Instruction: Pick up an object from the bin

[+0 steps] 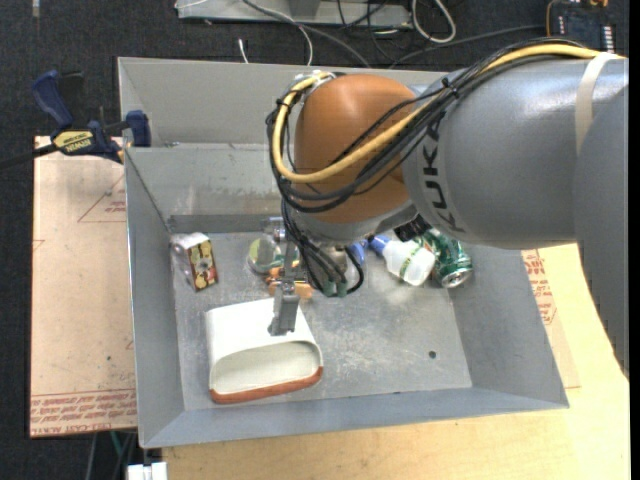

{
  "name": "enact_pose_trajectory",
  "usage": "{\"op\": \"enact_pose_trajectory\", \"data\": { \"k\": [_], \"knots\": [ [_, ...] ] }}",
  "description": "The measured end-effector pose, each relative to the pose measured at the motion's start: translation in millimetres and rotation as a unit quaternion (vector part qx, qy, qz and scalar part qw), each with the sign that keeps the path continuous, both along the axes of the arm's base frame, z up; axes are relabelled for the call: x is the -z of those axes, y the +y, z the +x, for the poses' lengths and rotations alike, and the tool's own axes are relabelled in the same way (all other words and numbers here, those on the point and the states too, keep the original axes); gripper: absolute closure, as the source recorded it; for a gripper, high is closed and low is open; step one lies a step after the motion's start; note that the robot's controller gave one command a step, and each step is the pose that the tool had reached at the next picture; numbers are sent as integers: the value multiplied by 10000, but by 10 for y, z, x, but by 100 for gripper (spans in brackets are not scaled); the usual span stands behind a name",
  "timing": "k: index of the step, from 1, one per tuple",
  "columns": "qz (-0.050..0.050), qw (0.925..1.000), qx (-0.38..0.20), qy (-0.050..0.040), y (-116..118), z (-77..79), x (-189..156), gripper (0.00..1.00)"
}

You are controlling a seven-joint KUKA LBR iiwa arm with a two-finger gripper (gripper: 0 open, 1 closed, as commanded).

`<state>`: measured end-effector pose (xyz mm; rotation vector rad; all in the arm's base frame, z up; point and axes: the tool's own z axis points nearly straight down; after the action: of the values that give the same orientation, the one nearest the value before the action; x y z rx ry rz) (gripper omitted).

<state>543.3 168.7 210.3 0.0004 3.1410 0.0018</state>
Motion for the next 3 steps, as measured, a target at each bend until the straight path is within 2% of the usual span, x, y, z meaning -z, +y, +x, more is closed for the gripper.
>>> {"op": "enact_pose_trajectory", "data": {
  "k": [1,2,3],
  "knots": [
    [34,9988,-472,-104,2,-201,1355,0],
    [15,9988,-483,-32,1,-194,1138,0],
    [70,9987,-453,-236,28,-103,1423,0]
  ]
}}
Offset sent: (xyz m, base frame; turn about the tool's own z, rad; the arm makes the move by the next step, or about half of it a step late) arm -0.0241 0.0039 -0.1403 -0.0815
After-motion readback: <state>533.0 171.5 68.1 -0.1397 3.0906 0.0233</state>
